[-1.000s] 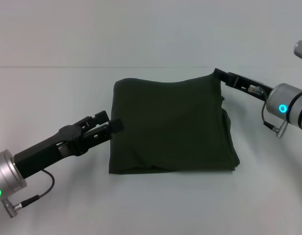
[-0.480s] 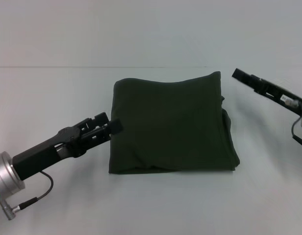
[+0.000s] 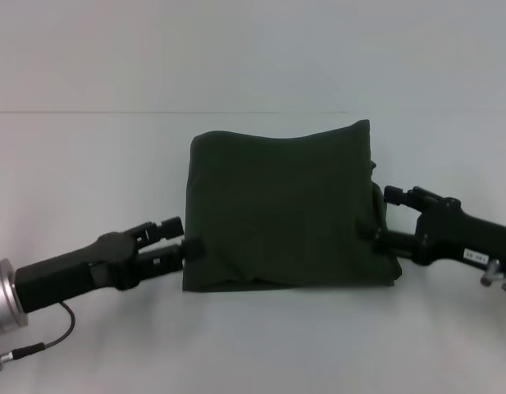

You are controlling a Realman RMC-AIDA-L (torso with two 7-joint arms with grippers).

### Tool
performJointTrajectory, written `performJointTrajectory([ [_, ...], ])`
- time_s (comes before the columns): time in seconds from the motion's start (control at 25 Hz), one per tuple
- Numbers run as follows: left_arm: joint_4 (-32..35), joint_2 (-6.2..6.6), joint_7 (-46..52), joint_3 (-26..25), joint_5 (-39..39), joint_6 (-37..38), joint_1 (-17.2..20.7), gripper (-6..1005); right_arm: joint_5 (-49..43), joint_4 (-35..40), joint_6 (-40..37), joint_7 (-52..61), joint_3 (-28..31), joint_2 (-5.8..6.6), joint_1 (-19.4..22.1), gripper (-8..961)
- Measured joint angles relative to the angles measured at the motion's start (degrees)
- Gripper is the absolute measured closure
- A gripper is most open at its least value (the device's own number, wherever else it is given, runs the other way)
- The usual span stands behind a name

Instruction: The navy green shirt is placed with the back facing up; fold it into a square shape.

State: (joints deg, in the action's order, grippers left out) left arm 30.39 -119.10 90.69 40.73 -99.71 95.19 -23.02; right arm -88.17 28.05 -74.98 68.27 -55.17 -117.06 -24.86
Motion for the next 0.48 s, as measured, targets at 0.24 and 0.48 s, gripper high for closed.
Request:
performJointTrajectory([
  [0.24, 6.63, 1.08, -4.65, 3.59, -5.92, 2.11, 0.48, 80, -0.13, 1.04, -6.82, -12.29, 1.12, -1.18, 4.19, 44],
  [0.48, 5.87, -1.16, -19.27, 3.0, -6.95, -4.07, 3.25, 80, -0.41, -0.01, -7.17, -15.72, 1.51, -1.66, 9.47, 12],
])
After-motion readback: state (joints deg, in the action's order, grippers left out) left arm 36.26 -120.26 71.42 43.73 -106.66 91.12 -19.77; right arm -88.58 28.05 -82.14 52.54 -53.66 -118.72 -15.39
